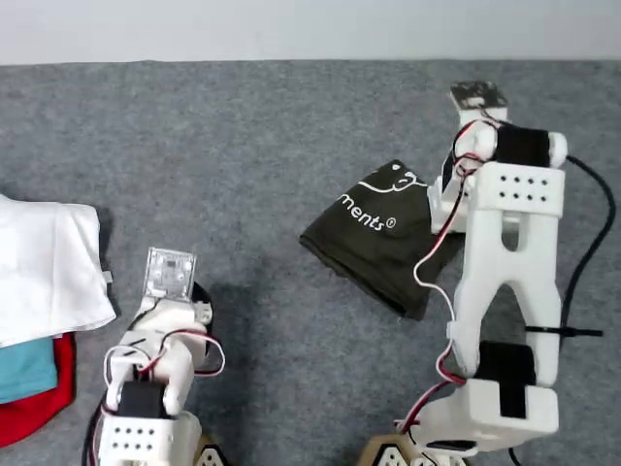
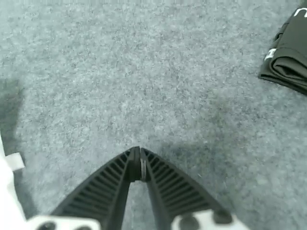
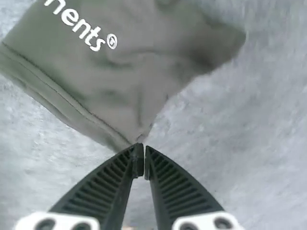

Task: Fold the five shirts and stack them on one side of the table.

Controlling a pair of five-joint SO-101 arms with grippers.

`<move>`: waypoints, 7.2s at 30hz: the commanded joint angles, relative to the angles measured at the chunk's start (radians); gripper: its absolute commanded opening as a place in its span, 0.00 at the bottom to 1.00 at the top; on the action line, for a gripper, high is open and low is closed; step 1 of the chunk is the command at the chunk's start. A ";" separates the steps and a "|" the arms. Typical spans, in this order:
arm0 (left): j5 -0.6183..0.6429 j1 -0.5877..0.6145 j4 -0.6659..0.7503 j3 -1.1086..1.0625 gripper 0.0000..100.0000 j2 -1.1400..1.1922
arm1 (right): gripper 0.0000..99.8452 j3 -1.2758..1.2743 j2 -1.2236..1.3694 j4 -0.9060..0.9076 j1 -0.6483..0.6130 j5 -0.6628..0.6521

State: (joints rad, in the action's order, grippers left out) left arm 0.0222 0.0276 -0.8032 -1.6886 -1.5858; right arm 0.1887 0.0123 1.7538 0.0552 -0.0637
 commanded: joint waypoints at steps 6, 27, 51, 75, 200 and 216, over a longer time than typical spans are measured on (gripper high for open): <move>0.005 0.002 -0.224 0.002 0.00 -0.199 | 0.01 -0.109 -0.074 0.038 -0.056 0.373; 0.008 0.005 -0.417 0.002 0.01 -0.209 | 0.29 -0.133 0.087 -0.137 -0.157 0.566; 0.008 0.005 -0.417 0.002 0.01 -0.209 | 0.30 -0.129 0.329 -0.545 -0.159 0.644; 0.008 0.005 -0.417 0.002 0.01 -0.209 | 0.43 -0.012 0.507 -0.541 -0.170 0.666; 0.008 0.005 -0.417 0.002 0.01 -0.209 | 0.01 0.015 0.450 -0.575 0.742 -0.333; 0.008 0.005 -0.417 0.002 0.01 -0.209 | 0.01 0.017 0.458 -0.576 0.769 -0.334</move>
State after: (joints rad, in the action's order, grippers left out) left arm 0.0222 0.0276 -1.2098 -1.6947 -1.7868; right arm 0.1780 0.4849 1.1937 0.7963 -0.3890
